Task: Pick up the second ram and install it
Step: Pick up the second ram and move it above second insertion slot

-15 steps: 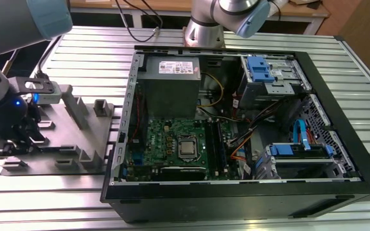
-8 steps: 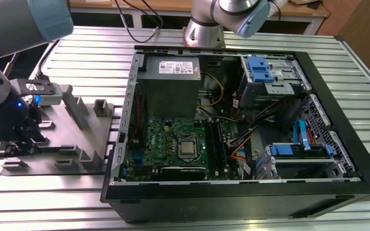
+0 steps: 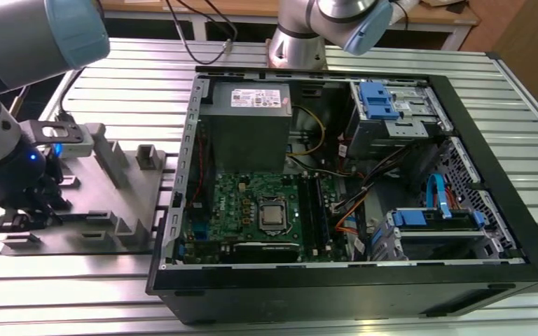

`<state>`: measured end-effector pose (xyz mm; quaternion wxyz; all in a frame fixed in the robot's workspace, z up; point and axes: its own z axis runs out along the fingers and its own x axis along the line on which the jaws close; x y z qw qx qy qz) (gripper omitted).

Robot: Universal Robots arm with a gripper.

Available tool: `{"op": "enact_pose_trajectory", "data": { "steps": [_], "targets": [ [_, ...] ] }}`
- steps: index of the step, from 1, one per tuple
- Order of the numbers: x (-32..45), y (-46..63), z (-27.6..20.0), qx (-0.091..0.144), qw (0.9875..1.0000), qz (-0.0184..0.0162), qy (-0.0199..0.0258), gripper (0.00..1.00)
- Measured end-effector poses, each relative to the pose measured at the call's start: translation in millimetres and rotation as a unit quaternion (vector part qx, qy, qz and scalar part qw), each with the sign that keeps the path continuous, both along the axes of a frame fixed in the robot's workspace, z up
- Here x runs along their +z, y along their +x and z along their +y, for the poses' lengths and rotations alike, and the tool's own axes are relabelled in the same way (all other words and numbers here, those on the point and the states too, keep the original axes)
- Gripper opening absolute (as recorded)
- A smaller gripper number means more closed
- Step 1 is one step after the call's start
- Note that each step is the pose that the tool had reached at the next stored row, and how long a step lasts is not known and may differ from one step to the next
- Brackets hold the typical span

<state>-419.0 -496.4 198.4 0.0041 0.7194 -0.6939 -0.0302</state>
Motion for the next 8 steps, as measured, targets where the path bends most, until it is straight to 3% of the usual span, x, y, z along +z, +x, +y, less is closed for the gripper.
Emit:
{"op": "enact_pose_trajectory", "data": {
  "steps": [8],
  "targets": [
    [-0.5, 0.0, 0.0, 0.0, 1.0, 0.0, 0.0, 0.32]
  ]
}}
